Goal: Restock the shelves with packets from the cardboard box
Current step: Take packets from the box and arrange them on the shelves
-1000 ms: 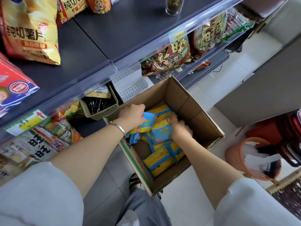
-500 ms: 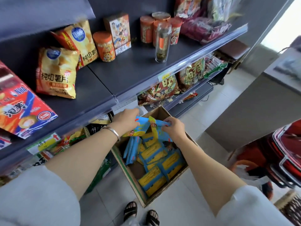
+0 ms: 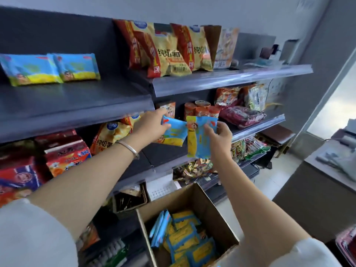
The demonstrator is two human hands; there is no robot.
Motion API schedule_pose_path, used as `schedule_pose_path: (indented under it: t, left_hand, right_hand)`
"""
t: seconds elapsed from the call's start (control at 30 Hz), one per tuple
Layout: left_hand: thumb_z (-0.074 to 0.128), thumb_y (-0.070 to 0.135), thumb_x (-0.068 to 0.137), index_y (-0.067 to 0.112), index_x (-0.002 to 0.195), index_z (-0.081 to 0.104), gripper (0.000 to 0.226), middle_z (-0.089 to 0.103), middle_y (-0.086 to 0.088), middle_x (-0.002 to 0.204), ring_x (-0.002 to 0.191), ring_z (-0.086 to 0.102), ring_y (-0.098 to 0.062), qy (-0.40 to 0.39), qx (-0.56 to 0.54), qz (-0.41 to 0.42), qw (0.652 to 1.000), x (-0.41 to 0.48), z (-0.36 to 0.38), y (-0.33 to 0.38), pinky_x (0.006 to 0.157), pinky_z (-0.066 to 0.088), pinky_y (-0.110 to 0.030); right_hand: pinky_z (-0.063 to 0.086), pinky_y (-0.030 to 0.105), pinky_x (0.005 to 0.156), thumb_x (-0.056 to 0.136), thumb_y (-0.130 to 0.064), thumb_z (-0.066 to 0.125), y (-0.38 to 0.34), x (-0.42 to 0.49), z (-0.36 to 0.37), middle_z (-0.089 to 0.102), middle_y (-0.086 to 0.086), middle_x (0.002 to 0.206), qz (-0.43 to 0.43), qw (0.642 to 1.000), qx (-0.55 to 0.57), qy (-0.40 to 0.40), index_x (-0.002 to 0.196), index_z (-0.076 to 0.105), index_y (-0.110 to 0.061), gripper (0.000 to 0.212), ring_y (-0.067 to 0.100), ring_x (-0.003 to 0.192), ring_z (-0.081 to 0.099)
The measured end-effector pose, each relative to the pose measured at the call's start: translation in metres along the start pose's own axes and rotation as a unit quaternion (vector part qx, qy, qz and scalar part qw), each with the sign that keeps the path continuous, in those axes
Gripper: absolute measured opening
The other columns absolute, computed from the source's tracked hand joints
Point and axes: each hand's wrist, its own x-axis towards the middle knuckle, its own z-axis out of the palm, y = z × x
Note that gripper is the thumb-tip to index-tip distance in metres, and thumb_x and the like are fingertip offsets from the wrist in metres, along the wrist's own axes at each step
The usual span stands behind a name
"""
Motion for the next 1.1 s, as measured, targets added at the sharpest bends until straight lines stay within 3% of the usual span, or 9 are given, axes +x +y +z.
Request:
schedule_pose_path:
  t: [0.17, 0.3, 0.4, 0.47, 0.6, 0.73, 0.83, 0.97, 1.1]
  left_hand:
    - [0.057, 0.028, 0.089, 0.023, 0.096, 0.052, 0.010, 0.057, 0.000, 0.092, 0.088, 0.053, -0.024, 0.094, -0.038, -0.036, 0.994, 0.008, -0.072, -0.026, 0.067, 0.038, -0.032]
    - [0.058, 0.031, 0.090, 0.024, 0.103, 0.053, 0.015, 0.053, 0.003, 0.085, 0.077, 0.051, -0.021, 0.145, -0.020, -0.053, 0.988, 0.011, -0.136, -0.069, 0.068, 0.043, -0.036]
    - [0.060, 0.028, 0.089, 0.021, 0.103, 0.055, 0.016, 0.053, 0.004, 0.089, 0.082, 0.051, -0.022, 0.194, -0.015, -0.081, 0.978, 0.015, -0.177, -0.117, 0.076, 0.046, -0.039]
    - [0.061, 0.023, 0.087, 0.019, 0.100, 0.057, 0.014, 0.053, 0.003, 0.093, 0.089, 0.051, -0.022, 0.217, -0.020, -0.104, 0.970, 0.018, -0.197, -0.154, 0.079, 0.045, -0.037]
    - [0.062, 0.019, 0.086, 0.018, 0.094, 0.057, 0.010, 0.057, -0.004, 0.098, 0.093, 0.051, -0.024, 0.220, -0.014, -0.148, 0.964, 0.030, -0.223, -0.227, 0.076, 0.040, -0.032]
    - [0.063, 0.018, 0.086, 0.016, 0.092, 0.058, 0.008, 0.057, -0.003, 0.096, 0.084, 0.049, -0.019, 0.207, 0.006, -0.171, 0.963, 0.047, -0.243, -0.274, 0.072, 0.036, -0.028]
    - [0.063, 0.018, 0.087, 0.016, 0.092, 0.057, 0.009, 0.056, -0.002, 0.092, 0.083, 0.052, -0.021, 0.168, 0.036, -0.182, 0.968, 0.059, -0.247, -0.298, 0.064, 0.038, -0.027]
    - [0.062, 0.018, 0.088, 0.010, 0.099, 0.056, 0.015, 0.056, -0.007, 0.094, 0.082, 0.056, -0.024, 0.126, 0.055, -0.193, 0.972, 0.074, -0.240, -0.317, 0.069, 0.041, -0.032]
    - [0.061, 0.018, 0.089, 0.010, 0.094, 0.053, 0.013, 0.057, -0.009, 0.098, 0.084, 0.063, -0.028, 0.103, 0.059, -0.206, 0.971, 0.088, -0.235, -0.333, 0.075, 0.053, -0.040]
  right_hand:
    - [0.054, 0.035, 0.069, 0.087, -0.020, 0.066, -0.064, 0.001, 0.056, 0.065, 0.005, 0.087, -0.083, 0.994, 0.026, -0.061, 0.089, 0.059, -0.020, 0.007, 0.021, 0.077, 0.065]
    - [0.057, 0.042, 0.077, 0.086, -0.030, 0.067, -0.110, 0.001, 0.118, 0.068, 0.004, 0.096, -0.159, 0.979, 0.012, -0.129, 0.093, 0.060, -0.026, 0.010, 0.022, 0.088, 0.068]
    - [0.054, 0.029, 0.068, 0.089, -0.026, 0.064, -0.138, -0.002, 0.168, 0.065, -0.004, 0.091, -0.245, 0.954, -0.026, -0.171, 0.104, 0.060, -0.019, 0.018, 0.011, 0.081, 0.064]
    - [0.052, 0.028, 0.067, 0.089, -0.027, 0.063, -0.148, -0.003, 0.205, 0.063, -0.007, 0.089, -0.276, 0.940, -0.063, -0.192, 0.109, 0.060, -0.019, 0.021, 0.009, 0.078, 0.062]
    - [0.052, 0.044, 0.080, 0.087, -0.034, 0.062, -0.156, 0.005, 0.277, 0.067, -0.002, 0.098, -0.310, 0.911, -0.159, -0.220, 0.114, 0.058, -0.024, 0.030, 0.023, 0.092, 0.063]
    - [0.046, 0.037, 0.083, 0.090, -0.032, 0.058, -0.158, 0.018, 0.334, 0.064, 0.000, 0.115, -0.353, 0.867, -0.270, -0.226, 0.122, 0.055, -0.024, 0.033, 0.023, 0.103, 0.058]
    - [0.037, 0.040, 0.092, 0.092, -0.029, 0.055, -0.148, 0.029, 0.369, 0.063, 0.001, 0.118, -0.364, 0.829, -0.353, -0.236, 0.124, 0.054, -0.027, 0.032, 0.027, 0.110, 0.054]
    - [0.030, 0.041, 0.096, 0.095, -0.034, 0.050, -0.132, 0.047, 0.401, 0.061, 0.003, 0.119, -0.362, 0.787, -0.429, -0.257, 0.127, 0.051, -0.028, 0.032, 0.027, 0.119, 0.046]
    - [0.025, 0.043, 0.101, 0.098, -0.035, 0.044, -0.126, 0.068, 0.430, 0.059, 0.001, 0.123, -0.366, 0.751, -0.465, -0.293, 0.132, 0.047, -0.030, 0.034, 0.025, 0.125, 0.037]
